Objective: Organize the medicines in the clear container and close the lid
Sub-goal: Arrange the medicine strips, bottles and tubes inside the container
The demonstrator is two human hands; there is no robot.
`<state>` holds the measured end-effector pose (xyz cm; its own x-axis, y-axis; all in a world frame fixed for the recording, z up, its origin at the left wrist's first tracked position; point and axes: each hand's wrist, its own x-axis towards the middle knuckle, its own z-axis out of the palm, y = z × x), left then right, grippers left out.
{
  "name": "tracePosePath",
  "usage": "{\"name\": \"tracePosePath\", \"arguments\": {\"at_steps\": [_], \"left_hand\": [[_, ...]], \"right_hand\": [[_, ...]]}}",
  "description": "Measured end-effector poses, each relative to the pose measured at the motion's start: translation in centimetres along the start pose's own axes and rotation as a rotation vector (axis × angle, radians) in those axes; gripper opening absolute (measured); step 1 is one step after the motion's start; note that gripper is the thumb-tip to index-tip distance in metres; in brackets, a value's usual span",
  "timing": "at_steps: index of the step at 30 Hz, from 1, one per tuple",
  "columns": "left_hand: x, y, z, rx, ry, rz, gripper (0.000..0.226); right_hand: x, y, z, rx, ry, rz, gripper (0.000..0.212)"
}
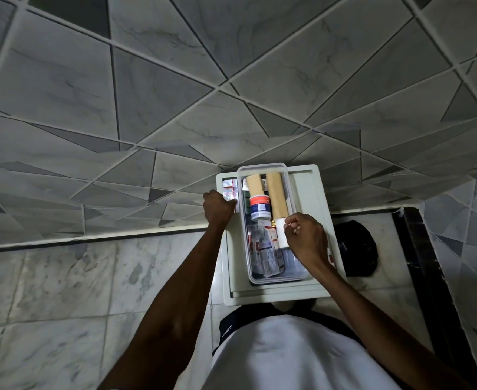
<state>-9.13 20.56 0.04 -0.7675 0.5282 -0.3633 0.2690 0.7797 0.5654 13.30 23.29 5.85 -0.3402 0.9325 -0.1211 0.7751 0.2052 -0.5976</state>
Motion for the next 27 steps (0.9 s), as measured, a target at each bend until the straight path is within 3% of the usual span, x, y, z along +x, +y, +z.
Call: {"name": "tracePosePath", "arguments": {"at_steps": [8,12,16,19,23,25,27], "left_hand": [[1.8,-1.1,2.5,-0.124,-0.017,-0.140,0.072],[0.3,-0.4,0.9,-0.251,-0.006,-0.160,0.038],[-2.9,0.3,-1.4,-0.494,0.148,-0.185,0.026],[-6.9,0.5,-2.6,-0.625,0.162,-0.088,0.021],[-12.5,0.0,-2.4,-0.704,-0.046,-0.032,0.013],[-14.6,0.0,-2.0,-0.703,-0.121,-0.056,0.015],[-16.2,-0.1,-1.6,-0.616,-0.166,-0.027,0.010]], "right_hand": [[0.6,1.3,-0.4,0.014,0.015,0.061,0.010],[0.1,1.8,-1.7,0.118,0.038,0.097,0.015],[-0.8,4.4,-3.0,0.126,0.000,0.190,0.023],[-1.6,7.2,-3.3,-0.031,-0.189,0.176,0.033],[-2.6,9.2,-3.2,-0.444,-0.470,0.032,0.076],[-2.7,9.3,-3.1,-0.606,-0.495,-0.050,0.082],[-2.7,9.2,-3.0,-0.673,-0.460,-0.084,0.074]]}}
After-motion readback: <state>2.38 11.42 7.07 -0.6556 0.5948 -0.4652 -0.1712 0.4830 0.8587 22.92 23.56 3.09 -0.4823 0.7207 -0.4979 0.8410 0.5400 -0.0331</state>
